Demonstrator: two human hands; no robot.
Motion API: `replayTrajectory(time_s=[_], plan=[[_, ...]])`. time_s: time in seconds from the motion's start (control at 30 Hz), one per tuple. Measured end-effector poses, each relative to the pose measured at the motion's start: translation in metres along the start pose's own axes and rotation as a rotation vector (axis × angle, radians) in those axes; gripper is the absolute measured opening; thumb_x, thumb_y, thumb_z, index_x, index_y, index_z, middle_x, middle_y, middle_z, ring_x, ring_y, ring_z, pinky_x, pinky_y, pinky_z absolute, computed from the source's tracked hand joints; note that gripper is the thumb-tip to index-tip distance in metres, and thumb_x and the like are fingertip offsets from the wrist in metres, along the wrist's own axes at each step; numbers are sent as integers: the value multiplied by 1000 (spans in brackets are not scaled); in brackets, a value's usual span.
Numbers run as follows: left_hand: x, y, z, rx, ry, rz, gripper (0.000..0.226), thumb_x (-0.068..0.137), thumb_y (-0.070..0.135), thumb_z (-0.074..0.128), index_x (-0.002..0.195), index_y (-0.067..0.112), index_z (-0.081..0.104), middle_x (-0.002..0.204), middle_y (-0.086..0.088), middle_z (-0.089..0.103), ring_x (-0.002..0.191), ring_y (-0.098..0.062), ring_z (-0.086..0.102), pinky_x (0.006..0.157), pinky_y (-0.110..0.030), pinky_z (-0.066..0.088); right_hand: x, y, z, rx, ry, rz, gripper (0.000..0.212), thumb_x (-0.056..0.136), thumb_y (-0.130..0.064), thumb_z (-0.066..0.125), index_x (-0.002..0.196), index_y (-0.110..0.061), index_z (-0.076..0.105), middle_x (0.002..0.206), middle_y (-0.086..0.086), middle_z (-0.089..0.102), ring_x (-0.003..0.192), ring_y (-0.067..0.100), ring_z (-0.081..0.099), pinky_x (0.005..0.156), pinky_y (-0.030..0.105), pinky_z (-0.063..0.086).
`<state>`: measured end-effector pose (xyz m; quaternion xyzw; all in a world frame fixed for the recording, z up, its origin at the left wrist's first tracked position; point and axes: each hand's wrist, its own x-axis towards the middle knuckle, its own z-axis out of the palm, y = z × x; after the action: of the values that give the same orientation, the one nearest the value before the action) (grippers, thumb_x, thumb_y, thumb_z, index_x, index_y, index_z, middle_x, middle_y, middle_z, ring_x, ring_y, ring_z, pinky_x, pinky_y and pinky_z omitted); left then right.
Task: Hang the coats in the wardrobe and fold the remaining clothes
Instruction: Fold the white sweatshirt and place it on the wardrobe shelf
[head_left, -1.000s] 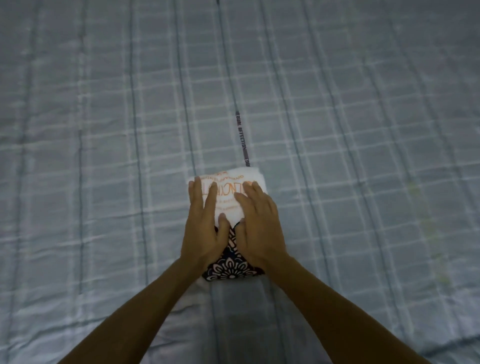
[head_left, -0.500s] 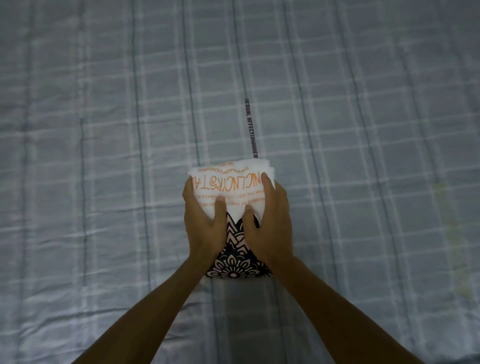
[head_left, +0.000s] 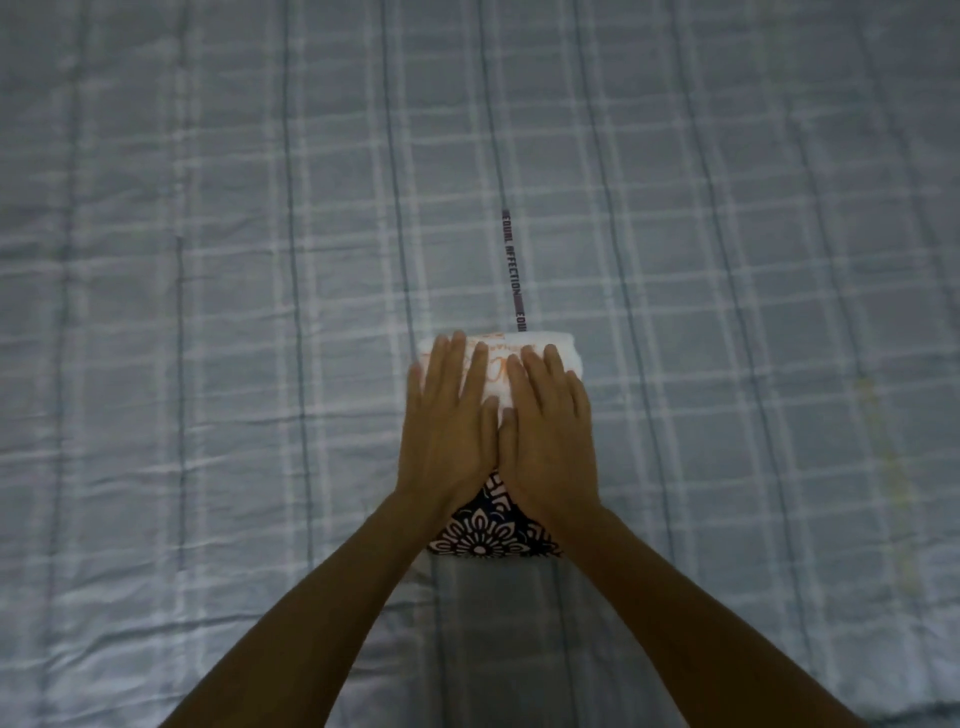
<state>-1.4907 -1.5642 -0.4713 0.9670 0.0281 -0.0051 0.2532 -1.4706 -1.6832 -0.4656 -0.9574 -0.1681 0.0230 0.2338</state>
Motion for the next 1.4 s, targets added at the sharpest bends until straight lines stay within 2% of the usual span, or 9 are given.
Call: replayTrajectory(time_s=[0.17,0.47,0.57,0.7,0.77,0.97,1.03,1.17,1.4], plan=[[3,-22,32,-68,-3,-53,55,99,32,25,149,10,17,157,-13,11,146,-24,3,117,-48,10,2,21,34,34,-112,39,53,99,-31,22,148,-12,22,157,8,18,146,21,4,119,40,6],[9,-20,32,-19,-33,-60,54,99,32,25,149,11,18,155,-15,17,145,-27,10,115,-50,18,6,22,33,29,-125,48,54,99,-33,19,149,-13,18,156,3,11,146,18,1,119,41,7],[8,-13,12,91,-97,-25,56,99,35,20,148,8,18,156,-14,13,145,-29,10,117,-49,7,8,15,20,-23,-194,50,57,97,-34,13,148,-10,10,154,4,3,145,20,-1,119,41,5],[-30,-4,-20,153,-87,128,58,96,29,26,146,0,22,154,-17,18,145,-27,11,117,-46,4,-16,3,-14,-64,-144,-69,58,92,-22,27,146,0,23,153,18,21,143,31,18,115,42,11],[-64,-3,-23,149,-141,206,72,86,33,36,147,1,17,155,-18,14,145,-27,5,116,-49,7,-41,-4,-24,-87,-148,-194,67,84,-27,33,145,1,26,153,20,24,143,32,18,114,45,14],[-113,-3,4,359,-216,250,115,62,49,72,147,-1,14,154,-23,14,144,-36,8,113,-54,9,-106,0,-9,-290,-328,-262,103,71,-48,58,149,-1,9,156,21,6,145,34,2,112,54,13],[-102,4,12,403,-156,237,105,70,39,73,147,-2,14,153,-25,15,143,-38,10,113,-55,11,-100,5,0,-371,-290,-242,101,74,-40,66,149,0,12,154,25,9,144,38,5,113,57,13],[-73,4,20,436,-68,251,81,89,30,58,146,-4,13,153,-28,12,143,-40,7,113,-56,12,-70,8,11,-395,-187,-214,84,84,-26,59,148,1,11,153,27,12,143,40,8,114,56,16],[-63,-11,33,391,-37,292,83,90,34,62,145,-8,17,150,-32,15,140,-46,11,112,-57,19,-61,17,27,-258,-143,-210,85,84,-16,64,146,-1,8,152,25,21,141,38,19,109,52,31]])
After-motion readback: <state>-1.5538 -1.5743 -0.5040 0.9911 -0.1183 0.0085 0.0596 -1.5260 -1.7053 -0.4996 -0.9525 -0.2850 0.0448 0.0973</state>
